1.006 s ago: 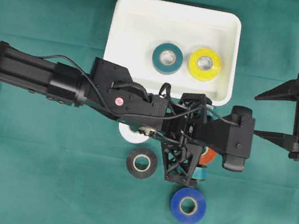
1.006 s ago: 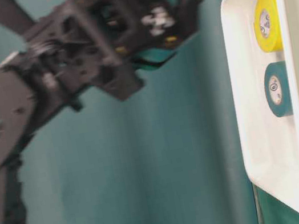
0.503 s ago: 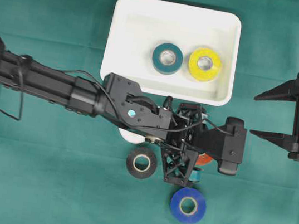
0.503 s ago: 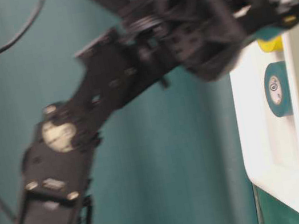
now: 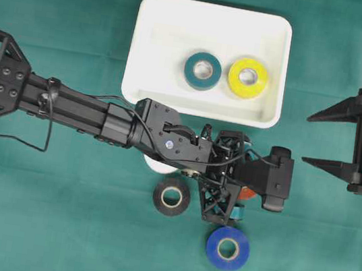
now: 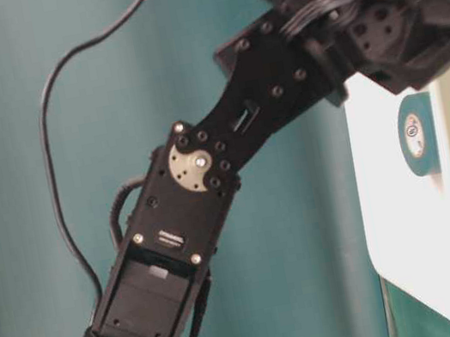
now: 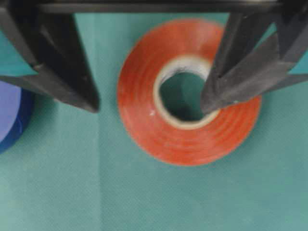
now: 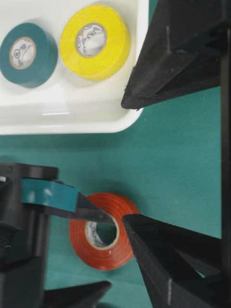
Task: Pick up the tape from a random location and place it into the white case.
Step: 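Lower the left gripper fingers into the orange-red roll's hole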
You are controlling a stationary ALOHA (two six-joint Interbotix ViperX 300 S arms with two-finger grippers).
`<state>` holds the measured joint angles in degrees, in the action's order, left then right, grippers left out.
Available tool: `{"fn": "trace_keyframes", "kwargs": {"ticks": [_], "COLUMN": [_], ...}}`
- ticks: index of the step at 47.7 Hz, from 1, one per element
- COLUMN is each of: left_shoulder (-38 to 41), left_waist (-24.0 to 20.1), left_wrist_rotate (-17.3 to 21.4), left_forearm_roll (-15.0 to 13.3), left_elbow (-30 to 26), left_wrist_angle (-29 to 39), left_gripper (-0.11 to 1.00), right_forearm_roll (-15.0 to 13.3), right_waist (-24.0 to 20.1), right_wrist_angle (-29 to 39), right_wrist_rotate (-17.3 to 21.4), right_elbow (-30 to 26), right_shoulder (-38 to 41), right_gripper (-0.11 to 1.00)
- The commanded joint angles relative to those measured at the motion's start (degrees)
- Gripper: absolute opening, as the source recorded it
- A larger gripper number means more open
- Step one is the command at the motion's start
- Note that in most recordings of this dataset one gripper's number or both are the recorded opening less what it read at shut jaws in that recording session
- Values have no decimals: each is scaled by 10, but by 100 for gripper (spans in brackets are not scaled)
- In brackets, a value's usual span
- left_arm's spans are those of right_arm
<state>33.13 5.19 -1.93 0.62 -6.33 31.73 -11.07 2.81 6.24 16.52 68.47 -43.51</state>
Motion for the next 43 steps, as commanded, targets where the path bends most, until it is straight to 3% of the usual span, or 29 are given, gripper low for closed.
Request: {"fn": "trace_keyframes", "kwargs": {"ticks": [1,10,16,20,28,43], "left_shoulder": [-3,-3,-3,-3,-3,-3], "left_waist": [-4,-3,-2,0,1,4], "left_wrist_rotate": [-2,-3,-3,-3,-2,-2], "left_forearm_roll": [1,1,0,0,1,0], "left_elbow": [-4,-4,-4,-3,-3,-6], "left_wrist_angle": [2,2,3,4,7,13], "left_gripper": [94,93,87,70,26,25], "right_forearm_roll": [-1,-1,-1,-1,-2,-2], "right_waist": [1,3,3,3,3,3], "right_wrist_angle": [-5,-5,-6,-6,-6,-7], "right_wrist_rotate": [-1,-1,-1,-1,-1,-1], "right_elbow": [-13,-14,-13,-14,-14,-14], "right_shoulder": [2,3,3,2,3,3], "right_gripper": [86,86,86,86,86,86]}}
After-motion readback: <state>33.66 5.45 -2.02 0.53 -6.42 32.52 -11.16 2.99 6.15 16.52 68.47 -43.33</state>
